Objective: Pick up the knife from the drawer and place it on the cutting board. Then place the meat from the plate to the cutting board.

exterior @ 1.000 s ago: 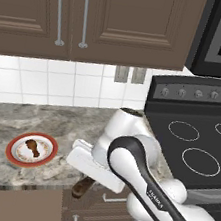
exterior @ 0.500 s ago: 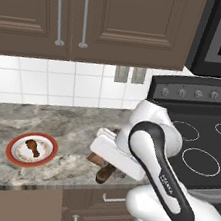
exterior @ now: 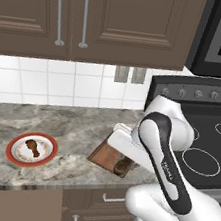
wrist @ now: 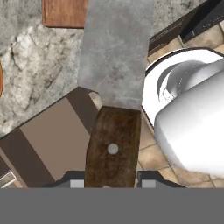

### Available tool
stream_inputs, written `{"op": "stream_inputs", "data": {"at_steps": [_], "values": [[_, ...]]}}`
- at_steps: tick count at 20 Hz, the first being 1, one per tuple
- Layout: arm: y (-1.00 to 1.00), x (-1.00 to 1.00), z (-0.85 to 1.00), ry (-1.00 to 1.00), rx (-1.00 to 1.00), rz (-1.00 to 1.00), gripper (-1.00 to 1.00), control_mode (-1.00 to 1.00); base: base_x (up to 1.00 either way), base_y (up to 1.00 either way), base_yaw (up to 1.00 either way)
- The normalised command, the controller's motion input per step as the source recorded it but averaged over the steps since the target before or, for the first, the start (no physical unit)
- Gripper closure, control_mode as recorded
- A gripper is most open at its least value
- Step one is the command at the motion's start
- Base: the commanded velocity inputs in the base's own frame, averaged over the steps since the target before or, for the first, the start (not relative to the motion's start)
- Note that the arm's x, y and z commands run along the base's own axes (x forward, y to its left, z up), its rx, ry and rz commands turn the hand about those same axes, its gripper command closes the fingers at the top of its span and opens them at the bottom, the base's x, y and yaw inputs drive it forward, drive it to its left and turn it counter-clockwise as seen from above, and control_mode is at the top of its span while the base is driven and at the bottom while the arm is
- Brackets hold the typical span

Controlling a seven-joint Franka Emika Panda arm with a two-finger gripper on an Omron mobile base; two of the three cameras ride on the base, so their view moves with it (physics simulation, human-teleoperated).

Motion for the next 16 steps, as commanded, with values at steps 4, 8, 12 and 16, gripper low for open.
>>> {"op": "stream_inputs", "data": {"at_steps": [4,8,12,16], "values": [[-0.44,0.34,0.00,-0.03,-0.13,-0.01,1.00,-1.00,0.00,0.00,0.00],[-0.36,0.29,0.00,-0.04,-0.13,0.00,1.00,-1.00,0.00,0.00,0.00],[-0.32,0.32,-0.04,-0.02,-0.10,0.00,1.00,-1.00,0.00,0.00,0.00],[-0.38,0.42,-0.17,0.00,-0.02,0.00,1.00,-1.00,0.00,0.00,0.00]]}}
